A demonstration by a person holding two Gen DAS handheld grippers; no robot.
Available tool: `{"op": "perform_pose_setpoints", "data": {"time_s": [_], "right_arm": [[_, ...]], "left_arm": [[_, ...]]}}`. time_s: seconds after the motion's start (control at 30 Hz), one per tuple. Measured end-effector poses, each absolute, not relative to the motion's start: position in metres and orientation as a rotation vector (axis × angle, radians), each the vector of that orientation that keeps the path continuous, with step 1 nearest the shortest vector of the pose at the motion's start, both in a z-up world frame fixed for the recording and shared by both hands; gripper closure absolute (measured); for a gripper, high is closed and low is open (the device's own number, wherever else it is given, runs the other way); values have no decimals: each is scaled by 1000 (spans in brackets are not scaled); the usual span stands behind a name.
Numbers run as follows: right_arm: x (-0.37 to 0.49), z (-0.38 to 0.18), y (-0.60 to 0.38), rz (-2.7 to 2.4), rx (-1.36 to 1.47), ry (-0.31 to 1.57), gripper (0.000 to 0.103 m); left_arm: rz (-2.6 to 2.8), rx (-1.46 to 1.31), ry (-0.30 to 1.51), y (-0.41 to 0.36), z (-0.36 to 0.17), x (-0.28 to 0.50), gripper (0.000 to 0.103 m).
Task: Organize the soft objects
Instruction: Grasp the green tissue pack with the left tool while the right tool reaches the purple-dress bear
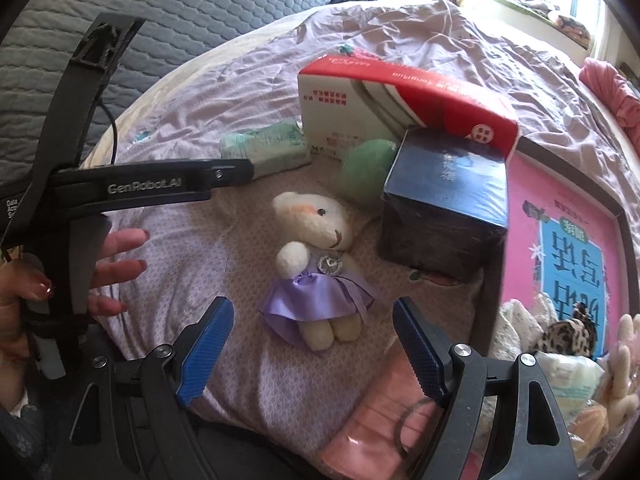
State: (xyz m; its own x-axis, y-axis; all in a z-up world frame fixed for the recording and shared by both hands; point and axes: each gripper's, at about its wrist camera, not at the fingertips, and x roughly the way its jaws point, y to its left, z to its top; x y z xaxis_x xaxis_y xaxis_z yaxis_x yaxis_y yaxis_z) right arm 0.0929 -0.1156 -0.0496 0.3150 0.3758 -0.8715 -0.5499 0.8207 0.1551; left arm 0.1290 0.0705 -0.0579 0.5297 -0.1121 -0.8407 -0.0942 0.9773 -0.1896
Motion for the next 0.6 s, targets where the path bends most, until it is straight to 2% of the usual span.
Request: {"op": "perform_pose_setpoints", "data": {"time_s": [0.23, 0.6], "right_arm": [[101, -60, -104, 620, -216, 1098, 20], [121, -82, -96, 604, -223, 1146, 20]], "left_arm": [[-14, -85, 1015, 63, -67, 156, 21], [-44, -46, 1039, 52, -83, 169, 21]]}}
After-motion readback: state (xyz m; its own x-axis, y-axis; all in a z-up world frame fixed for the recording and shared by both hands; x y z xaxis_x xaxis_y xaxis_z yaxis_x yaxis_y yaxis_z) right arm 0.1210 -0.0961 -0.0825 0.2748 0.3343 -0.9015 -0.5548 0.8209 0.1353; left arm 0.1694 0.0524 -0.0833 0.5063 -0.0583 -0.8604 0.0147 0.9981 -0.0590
